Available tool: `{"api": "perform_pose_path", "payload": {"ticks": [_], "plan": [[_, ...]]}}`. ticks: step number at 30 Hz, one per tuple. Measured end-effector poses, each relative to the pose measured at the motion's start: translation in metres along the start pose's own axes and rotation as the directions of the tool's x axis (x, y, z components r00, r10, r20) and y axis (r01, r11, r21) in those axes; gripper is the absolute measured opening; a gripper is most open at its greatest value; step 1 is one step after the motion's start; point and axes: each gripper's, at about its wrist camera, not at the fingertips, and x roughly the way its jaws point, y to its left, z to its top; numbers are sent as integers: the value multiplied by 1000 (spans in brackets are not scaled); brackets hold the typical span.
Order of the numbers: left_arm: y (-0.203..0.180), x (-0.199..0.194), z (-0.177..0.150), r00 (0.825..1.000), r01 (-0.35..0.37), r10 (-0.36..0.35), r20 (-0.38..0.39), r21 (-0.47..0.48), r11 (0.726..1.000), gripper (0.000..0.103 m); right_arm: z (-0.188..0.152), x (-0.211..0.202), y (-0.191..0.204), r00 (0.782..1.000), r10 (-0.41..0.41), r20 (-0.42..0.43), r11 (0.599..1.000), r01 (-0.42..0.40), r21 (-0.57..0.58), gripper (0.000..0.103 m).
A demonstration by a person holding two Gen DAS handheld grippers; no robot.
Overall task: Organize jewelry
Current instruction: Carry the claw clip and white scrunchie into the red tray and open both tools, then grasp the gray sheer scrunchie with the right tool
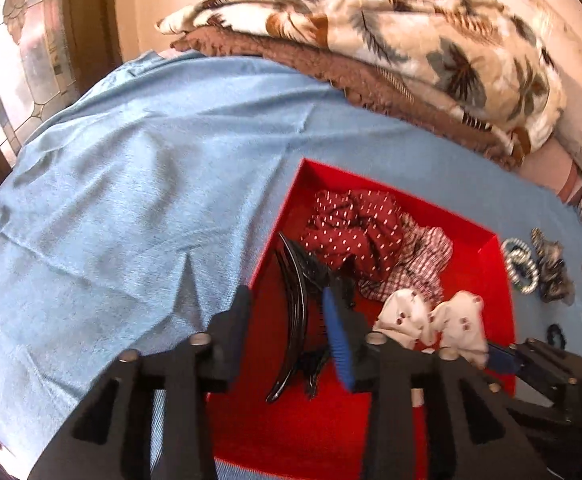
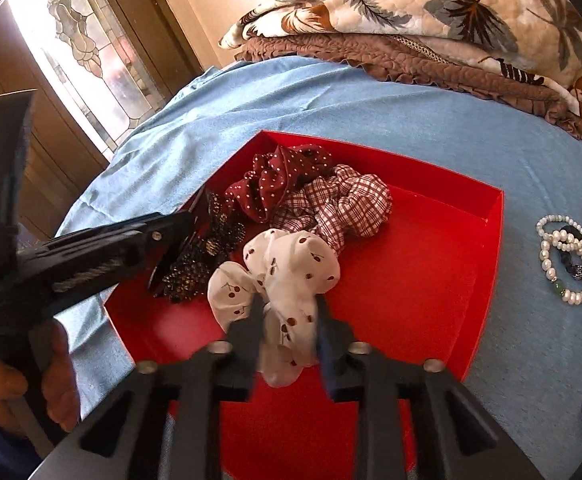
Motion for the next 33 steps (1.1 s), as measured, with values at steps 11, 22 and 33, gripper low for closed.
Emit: {"api": "perform_pose_path", "payload": {"ticks": [11, 22, 33], "plan": [[-1, -54, -10, 996, -41, 42, 84, -20, 999, 50, -10, -70, -11, 994, -18, 103, 999, 21, -29, 58], [-50, -77, -28, 994, 15, -19, 103, 39, 999, 51, -74, -147, -113, 978, -175, 116, 980, 162, 116, 58], [-167, -46, -35, 990, 124, -134, 35, 202, 971, 51, -83, -196, -218, 937, -309, 163, 915, 246, 318, 58]]}}
